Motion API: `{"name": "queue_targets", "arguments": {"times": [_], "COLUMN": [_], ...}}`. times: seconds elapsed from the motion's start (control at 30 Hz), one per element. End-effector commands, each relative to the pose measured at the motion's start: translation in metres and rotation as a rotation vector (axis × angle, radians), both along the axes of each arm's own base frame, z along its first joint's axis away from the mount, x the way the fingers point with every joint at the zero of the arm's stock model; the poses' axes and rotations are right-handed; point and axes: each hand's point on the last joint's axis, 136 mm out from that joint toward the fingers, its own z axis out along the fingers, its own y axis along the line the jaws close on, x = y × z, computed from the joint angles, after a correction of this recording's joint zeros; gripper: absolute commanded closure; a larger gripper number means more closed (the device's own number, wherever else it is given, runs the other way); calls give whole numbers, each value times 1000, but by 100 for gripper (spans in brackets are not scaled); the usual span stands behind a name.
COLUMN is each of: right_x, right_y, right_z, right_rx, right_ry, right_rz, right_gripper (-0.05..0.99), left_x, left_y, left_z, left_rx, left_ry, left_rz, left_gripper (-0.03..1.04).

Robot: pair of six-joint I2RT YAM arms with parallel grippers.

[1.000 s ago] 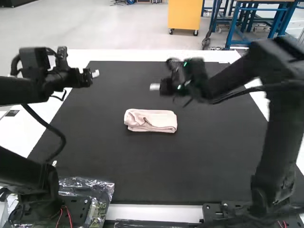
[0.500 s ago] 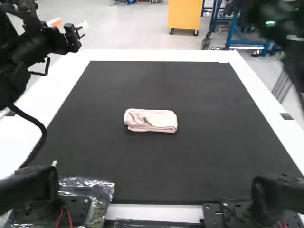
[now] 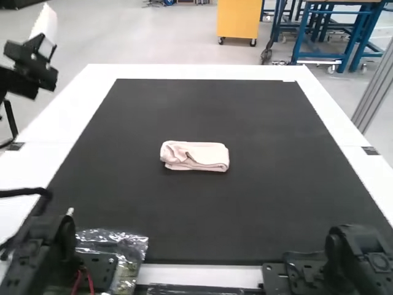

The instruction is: Fold the towel.

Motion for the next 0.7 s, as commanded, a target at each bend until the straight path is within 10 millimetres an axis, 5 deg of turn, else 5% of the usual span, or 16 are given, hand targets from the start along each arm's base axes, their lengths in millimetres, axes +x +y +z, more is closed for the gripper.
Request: {"name": "queue_targets", "arguments": {"times": [0.0, 0.1, 0.27, 0.43, 0.67], "right_x": [26, 71, 128, 151, 190], "right_y": [-15, -37, -29, -28, -43], "right_z": [-18, -56, -120, -168, -252], "right_rx": [12, 64, -43, -55, -74], "right_ry": [70, 194, 222, 156, 438], "right_rz": [-130, -270, -331, -369, -451], "right_gripper": [1, 1, 1, 1, 1], "left_x": [-3, 7, 43, 83, 119], "left_y": [4, 13, 32, 40, 59], "left_z": [-1, -9, -45, -107, -184], "left_rx": [-26, -19, -17, 8, -25], "left_ry": [5, 34, 44, 89, 274], "left_rz": [12, 83, 204, 245, 319], "left_gripper": [4, 4, 4, 4, 4]}}
